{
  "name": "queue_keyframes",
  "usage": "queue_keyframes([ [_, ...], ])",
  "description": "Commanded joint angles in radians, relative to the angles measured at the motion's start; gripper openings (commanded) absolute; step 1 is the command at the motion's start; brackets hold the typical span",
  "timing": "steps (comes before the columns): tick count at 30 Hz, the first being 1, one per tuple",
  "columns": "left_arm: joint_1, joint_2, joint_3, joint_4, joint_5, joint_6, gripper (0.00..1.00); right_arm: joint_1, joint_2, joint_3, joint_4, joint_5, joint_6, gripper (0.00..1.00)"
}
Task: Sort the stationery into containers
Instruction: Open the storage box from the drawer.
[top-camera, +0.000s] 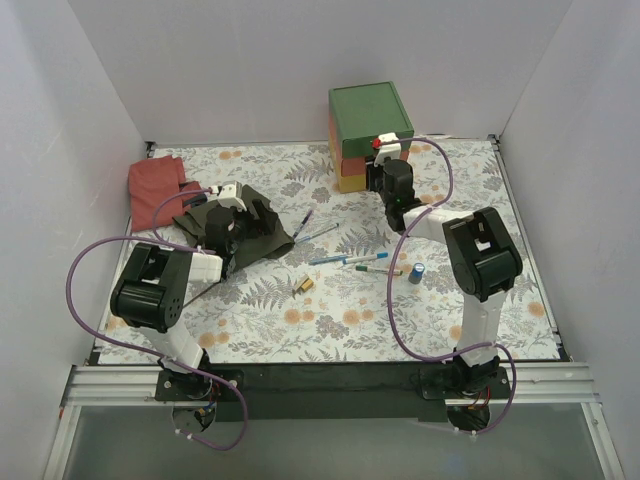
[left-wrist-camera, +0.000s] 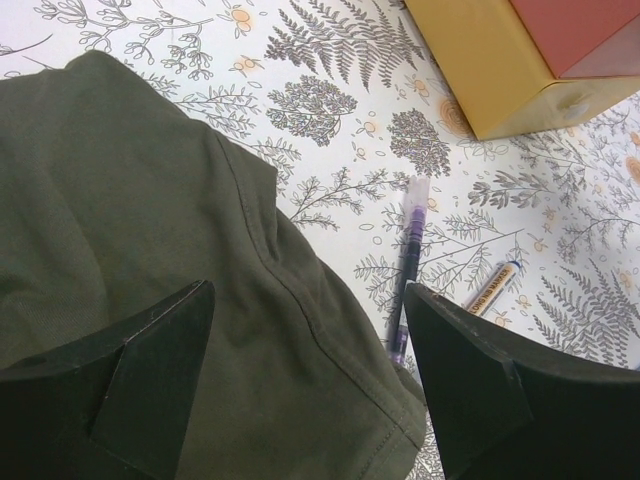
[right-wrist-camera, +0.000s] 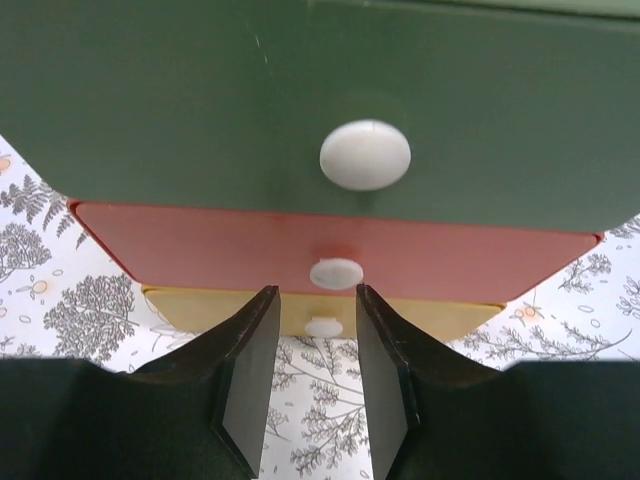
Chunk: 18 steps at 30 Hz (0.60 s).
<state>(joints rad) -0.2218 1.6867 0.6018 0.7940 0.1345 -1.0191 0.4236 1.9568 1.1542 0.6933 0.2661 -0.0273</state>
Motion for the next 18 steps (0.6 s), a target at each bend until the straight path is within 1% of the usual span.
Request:
queue_keyframes([
  [1,0.012,0.016,0.021,0.031,0.002,0.001,0.77,-0.011,0.028,0.065,0.071,0.007,-0.011,0.45],
  [7,0.012,0.025,0.019,0.042,0.001,-0.001,0.77,-0.029,0.074,0.110,0.081,-0.001,-0.014,0.43],
  [12,0.013,0.027,0.016,0.050,0.002,0.001,0.77,-0.037,0.091,0.125,0.083,-0.002,-0.017,0.35],
  [15,0.012,0.028,0.013,0.056,0.008,-0.002,0.77,-0.037,0.086,0.121,0.087,-0.013,-0.020,0.27],
  [18,0.012,0.027,0.009,0.056,0.013,-0.004,0.77,-0.037,0.076,0.105,0.089,-0.027,-0.022,0.06],
])
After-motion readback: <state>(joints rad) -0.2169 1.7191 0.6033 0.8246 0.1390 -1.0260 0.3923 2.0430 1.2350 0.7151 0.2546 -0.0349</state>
